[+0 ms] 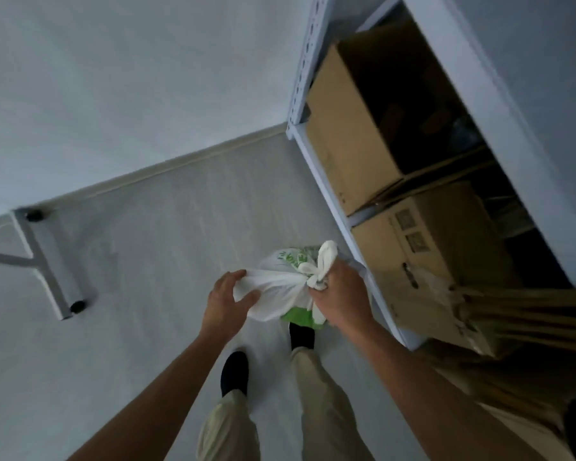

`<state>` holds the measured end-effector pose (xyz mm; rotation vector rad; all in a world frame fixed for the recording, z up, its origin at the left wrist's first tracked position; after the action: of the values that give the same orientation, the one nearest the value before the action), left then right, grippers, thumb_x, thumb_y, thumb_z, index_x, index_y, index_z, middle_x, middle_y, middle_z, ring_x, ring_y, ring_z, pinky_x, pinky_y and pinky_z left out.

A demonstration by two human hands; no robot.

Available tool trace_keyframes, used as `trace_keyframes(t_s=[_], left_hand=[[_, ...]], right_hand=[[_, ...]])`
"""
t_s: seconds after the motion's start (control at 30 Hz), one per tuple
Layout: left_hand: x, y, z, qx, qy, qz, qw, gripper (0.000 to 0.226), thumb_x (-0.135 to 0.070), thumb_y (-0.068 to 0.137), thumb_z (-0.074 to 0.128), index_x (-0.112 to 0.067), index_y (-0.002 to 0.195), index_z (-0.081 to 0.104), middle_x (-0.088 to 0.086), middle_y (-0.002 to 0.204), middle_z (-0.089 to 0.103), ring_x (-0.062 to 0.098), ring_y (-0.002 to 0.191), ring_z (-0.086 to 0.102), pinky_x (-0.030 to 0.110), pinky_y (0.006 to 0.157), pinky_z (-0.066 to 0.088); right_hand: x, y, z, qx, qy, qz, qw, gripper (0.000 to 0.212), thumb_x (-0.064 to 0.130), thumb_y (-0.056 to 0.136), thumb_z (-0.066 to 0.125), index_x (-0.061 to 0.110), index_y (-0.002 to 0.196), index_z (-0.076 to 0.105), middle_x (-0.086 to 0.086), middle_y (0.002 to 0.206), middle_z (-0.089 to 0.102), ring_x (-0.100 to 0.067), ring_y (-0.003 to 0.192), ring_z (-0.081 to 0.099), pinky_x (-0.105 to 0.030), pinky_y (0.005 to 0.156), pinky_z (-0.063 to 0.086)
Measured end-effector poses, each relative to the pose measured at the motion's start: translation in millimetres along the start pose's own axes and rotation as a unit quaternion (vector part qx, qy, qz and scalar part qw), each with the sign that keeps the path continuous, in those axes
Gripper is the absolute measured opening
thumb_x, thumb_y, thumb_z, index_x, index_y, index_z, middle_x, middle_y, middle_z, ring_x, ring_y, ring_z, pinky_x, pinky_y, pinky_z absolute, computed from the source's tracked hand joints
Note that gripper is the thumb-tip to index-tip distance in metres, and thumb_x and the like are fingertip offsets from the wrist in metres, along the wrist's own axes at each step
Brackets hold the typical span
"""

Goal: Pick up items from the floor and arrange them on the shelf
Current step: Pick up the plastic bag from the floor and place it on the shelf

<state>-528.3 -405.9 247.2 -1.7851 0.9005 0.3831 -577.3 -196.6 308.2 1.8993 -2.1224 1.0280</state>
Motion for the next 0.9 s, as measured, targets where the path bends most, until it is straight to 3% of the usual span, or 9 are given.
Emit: trace_keyframes(t_s=[0.13,0.23,0.37,0.43,0.53,0.63,0.7,0.8,0.9], left_hand=[[-77,-80,3,0.048,-0.044,0.018,0.998,0.076,-0.042,0.086,0.068,-0.025,0.151,0.032,0.005,0.154,0.037,0.026,0.138,0.042,0.043,0.113,0.035],[-131,-130,21,0.080,-0.084,0.050,0.992,0.084,-0.044,0.083,0.070,-0.024,0.152,0.028,0.007,0.154,0.036,0.028,0.135,0.045,0.044,0.110,0.039],[-199,-199,70,0.202,-0.150,0.054,0.966,0.069,-0.033,0.089,0.066,-0.023,0.148,0.031,0.001,0.126,0.057,0.018,0.103,0.059,0.032,0.083,0.045],[-225,-228,100,0.256,-0.138,0.067,0.954,0.067,-0.040,0.088,0.066,-0.027,0.145,0.034,-0.001,0.123,0.061,0.018,0.104,0.062,0.032,0.077,0.049],[-248,-267,153,0.346,-0.112,0.037,0.931,0.064,-0.051,0.086,0.064,-0.029,0.142,0.041,0.005,0.136,0.056,0.029,0.119,0.058,0.039,0.087,0.053],[-256,-305,209,0.422,-0.097,-0.012,0.901,0.055,-0.050,0.084,0.066,-0.024,0.130,0.054,0.004,0.129,0.061,0.029,0.115,0.060,0.043,0.089,0.055],[-255,-323,248,0.468,-0.120,-0.055,0.874,0.069,-0.053,0.071,0.078,-0.023,0.130,0.059,0.004,0.131,0.064,0.030,0.117,0.061,0.052,0.098,0.051],[-259,-352,299,0.539,-0.130,-0.092,0.827,0.062,-0.056,0.075,0.073,-0.025,0.128,0.063,0.007,0.132,0.064,0.034,0.124,0.057,0.061,0.102,0.044],[-265,-373,342,0.559,-0.106,-0.088,0.818,0.054,-0.049,0.080,0.069,-0.020,0.126,0.063,0.010,0.130,0.064,0.036,0.122,0.057,0.060,0.101,0.045]], right_hand=[[-2,-103,-105,-0.095,0.018,0.072,0.993,0.021,0.028,0.078,0.068,0.014,0.069,0.053,-0.002,0.064,0.057,-0.027,0.066,0.064,-0.028,0.060,0.037],[-6,-180,-168,-0.176,0.058,0.117,0.976,0.037,0.026,0.081,0.072,0.022,0.055,0.046,0.008,0.052,0.047,-0.009,0.051,0.049,-0.028,0.057,0.036],[-21,-269,-235,-0.263,0.147,0.199,0.933,0.022,0.026,0.082,0.076,0.012,0.070,0.063,0.010,0.059,0.060,0.002,0.055,0.053,-0.026,0.052,0.038],[-35,-304,-263,-0.305,0.193,0.234,0.903,0.022,0.028,0.082,0.076,0.012,0.071,0.065,0.009,0.060,0.061,0.000,0.057,0.056,-0.027,0.050,0.038],[-62,-351,-296,-0.375,0.254,0.274,0.849,0.025,0.034,0.082,0.076,0.010,0.079,0.071,-0.002,0.070,0.070,-0.012,0.065,0.065,-0.030,0.056,0.044],[-97,-390,-326,-0.434,0.310,0.288,0.795,0.020,0.034,0.082,0.076,0.016,0.075,0.070,0.000,0.071,0.070,-0.011,0.066,0.064,-0.029,0.058,0.045],[-126,-407,-343,-0.463,0.358,0.291,0.757,0.018,0.034,0.082,0.077,0.019,0.077,0.070,0.001,0.074,0.071,-0.014,0.070,0.066,-0.031,0.063,0.049],[-176,-419,-368,-0.488,0.447,0.280,0.696,0.022,0.030,0.081,0.078,0.011,0.093,0.073,-0.005,0.088,0.075,-0.021,0.082,0.070,-0.036,0.075,0.053],[-226,-416,-392,-0.476,0.537,0.267,0.644,0.023,0.022,0.081,0.079,0.012,0.099,0.070,-0.010,0.098,0.074,-0.027,0.090,0.072,-0.041,0.086,0.058]])
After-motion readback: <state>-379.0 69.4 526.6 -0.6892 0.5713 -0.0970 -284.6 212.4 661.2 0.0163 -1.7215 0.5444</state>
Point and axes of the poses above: each hand's wrist, its own y-axis towards the middle knuckle, its own z-axis out of the palm, x = y × z, the point moved 2 cm from there along y, towards the middle knuckle
